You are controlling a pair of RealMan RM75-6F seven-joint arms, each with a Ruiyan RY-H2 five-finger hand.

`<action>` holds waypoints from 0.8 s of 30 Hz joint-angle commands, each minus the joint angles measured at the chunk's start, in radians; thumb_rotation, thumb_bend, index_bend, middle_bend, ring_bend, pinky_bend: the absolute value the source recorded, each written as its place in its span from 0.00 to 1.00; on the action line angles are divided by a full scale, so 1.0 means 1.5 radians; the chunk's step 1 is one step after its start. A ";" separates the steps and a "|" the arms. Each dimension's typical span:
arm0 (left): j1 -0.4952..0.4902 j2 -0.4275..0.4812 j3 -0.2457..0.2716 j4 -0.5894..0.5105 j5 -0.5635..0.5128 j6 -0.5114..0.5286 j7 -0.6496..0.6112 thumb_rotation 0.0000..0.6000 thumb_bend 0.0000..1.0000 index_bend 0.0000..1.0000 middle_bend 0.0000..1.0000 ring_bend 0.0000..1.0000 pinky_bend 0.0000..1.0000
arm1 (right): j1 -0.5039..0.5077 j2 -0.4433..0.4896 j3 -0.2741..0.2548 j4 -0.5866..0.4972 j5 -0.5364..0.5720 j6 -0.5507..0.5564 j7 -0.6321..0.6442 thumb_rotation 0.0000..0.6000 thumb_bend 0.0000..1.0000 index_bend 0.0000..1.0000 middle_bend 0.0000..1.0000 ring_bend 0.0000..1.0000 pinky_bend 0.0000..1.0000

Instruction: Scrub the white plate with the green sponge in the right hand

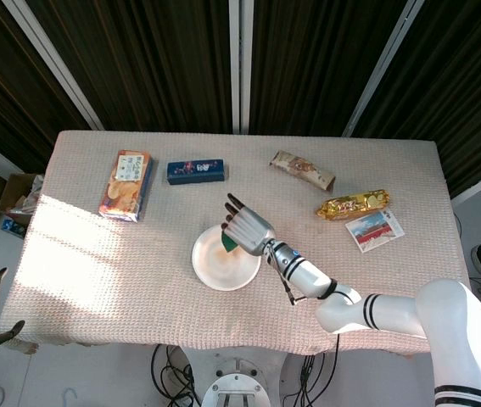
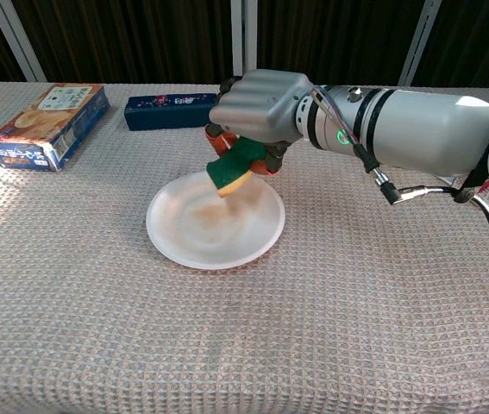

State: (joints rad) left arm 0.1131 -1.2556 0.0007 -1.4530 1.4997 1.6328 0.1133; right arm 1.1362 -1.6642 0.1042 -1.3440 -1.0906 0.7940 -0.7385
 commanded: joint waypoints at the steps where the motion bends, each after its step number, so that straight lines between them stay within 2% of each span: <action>1: 0.001 -0.001 0.000 0.001 0.000 0.001 -0.001 1.00 0.02 0.12 0.04 0.07 0.12 | 0.031 0.011 -0.009 -0.020 -0.014 -0.015 -0.067 1.00 0.35 0.65 0.40 0.14 0.05; 8: 0.007 -0.005 0.001 0.008 -0.005 0.001 -0.008 1.00 0.02 0.12 0.04 0.07 0.12 | 0.082 -0.021 -0.034 -0.011 0.014 -0.041 -0.206 1.00 0.37 0.72 0.42 0.17 0.06; 17: 0.009 -0.011 0.002 0.023 -0.008 -0.005 -0.024 1.00 0.02 0.12 0.04 0.07 0.12 | 0.078 -0.064 -0.068 0.006 0.021 0.002 -0.284 1.00 0.38 0.75 0.45 0.19 0.07; 24: 0.010 -0.012 0.002 0.029 -0.006 -0.003 -0.030 1.00 0.02 0.12 0.04 0.07 0.12 | 0.069 -0.078 -0.067 0.040 0.034 0.033 -0.321 1.00 0.39 0.77 0.46 0.21 0.07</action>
State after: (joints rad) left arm 0.1283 -1.2737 0.0038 -1.4099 1.4904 1.6283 0.0684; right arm 1.2428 -1.7806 0.0016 -1.2892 -1.0441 0.8388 -1.2137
